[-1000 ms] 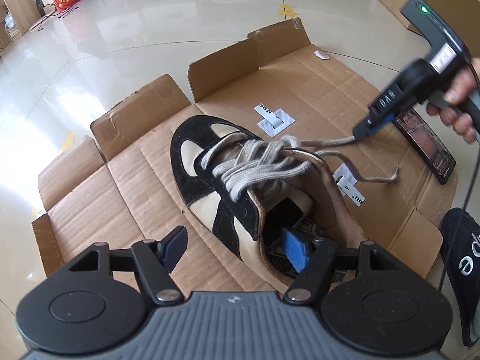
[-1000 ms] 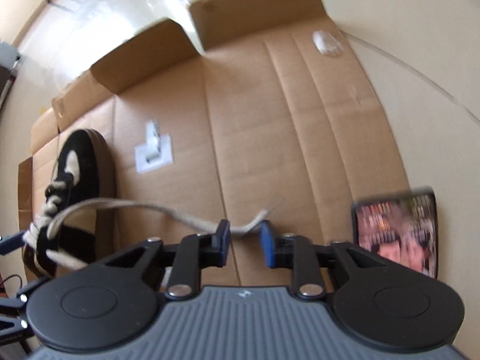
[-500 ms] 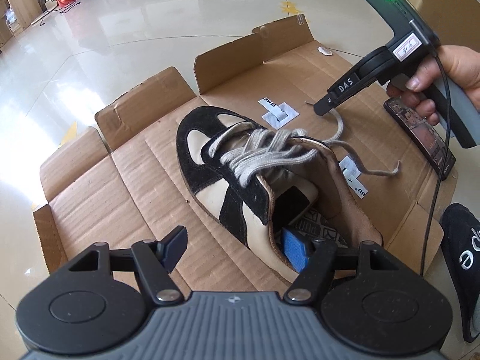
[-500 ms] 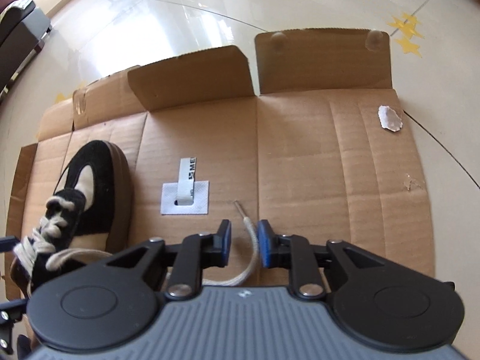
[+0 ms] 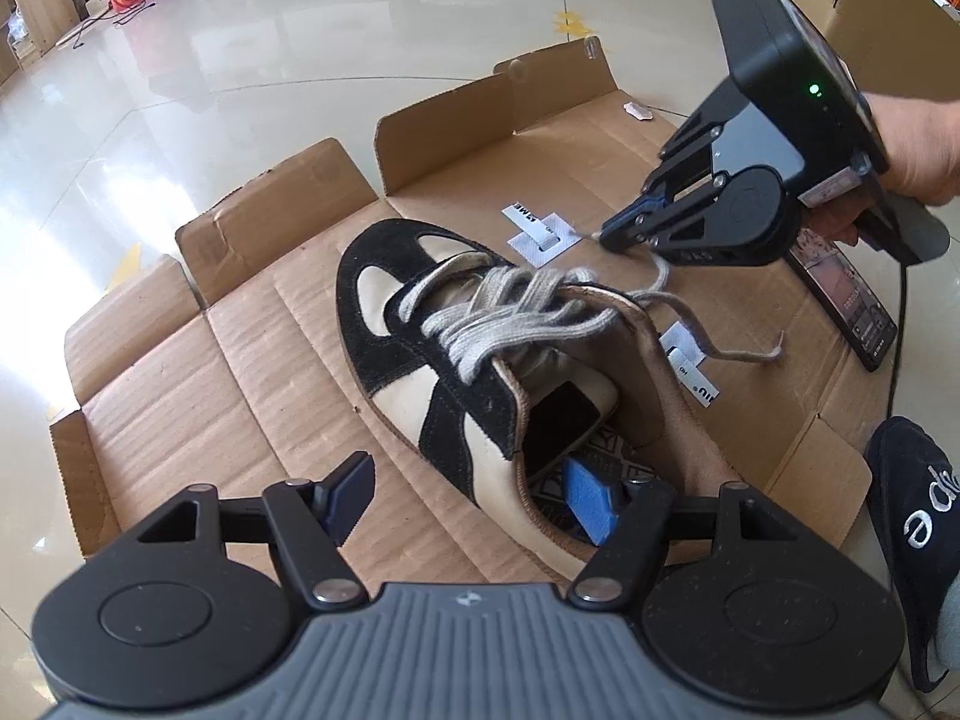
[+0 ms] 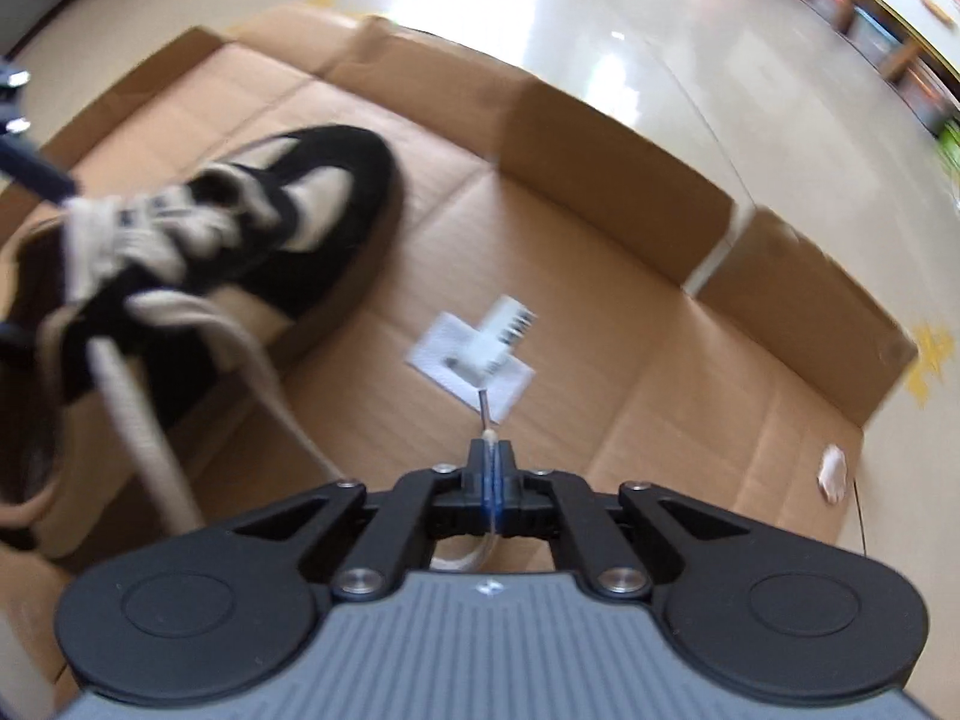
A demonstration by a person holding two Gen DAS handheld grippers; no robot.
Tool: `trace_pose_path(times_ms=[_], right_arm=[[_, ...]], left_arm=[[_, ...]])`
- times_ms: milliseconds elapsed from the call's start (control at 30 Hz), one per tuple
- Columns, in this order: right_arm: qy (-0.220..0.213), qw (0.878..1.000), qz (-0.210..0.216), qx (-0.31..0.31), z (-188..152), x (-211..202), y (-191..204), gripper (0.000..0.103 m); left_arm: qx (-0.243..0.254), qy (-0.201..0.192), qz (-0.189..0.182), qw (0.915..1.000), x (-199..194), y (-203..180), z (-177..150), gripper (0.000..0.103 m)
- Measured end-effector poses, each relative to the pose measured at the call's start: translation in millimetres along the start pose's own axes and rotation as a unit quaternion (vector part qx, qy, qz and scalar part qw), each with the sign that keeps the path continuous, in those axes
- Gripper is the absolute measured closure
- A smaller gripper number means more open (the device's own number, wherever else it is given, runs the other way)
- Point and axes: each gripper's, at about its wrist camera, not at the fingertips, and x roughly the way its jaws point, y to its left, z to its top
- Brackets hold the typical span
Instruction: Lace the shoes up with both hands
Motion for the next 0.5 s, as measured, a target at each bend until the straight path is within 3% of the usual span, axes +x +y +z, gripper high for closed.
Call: trace_pose_path(times_ms=[100,233,367,500], right_arm=[[0.024,0.995,0.049,-0.083,10,-34,0,0.102],[0.082,0.975,0.096,-0.184,26,-86,-2,0.102],[0.134,0.960,0.110,-0.220,45,-119,-5,0.102],[0.159,0.952,0.085,-0.247,62,-144,-4,0.102]], left_arm=[[0.004,-0.005,0.004,1.0000,-5,1,-1,0.033],[-0.013,-0.016,0.012,0.9997,-13,4,-4,0.033],[-0.034,-0.022,0.002,0.9992,-19,7,-6,0.033],[-0.033,-0.034,-0.006,0.9989,-26,6,-4,0.033]])
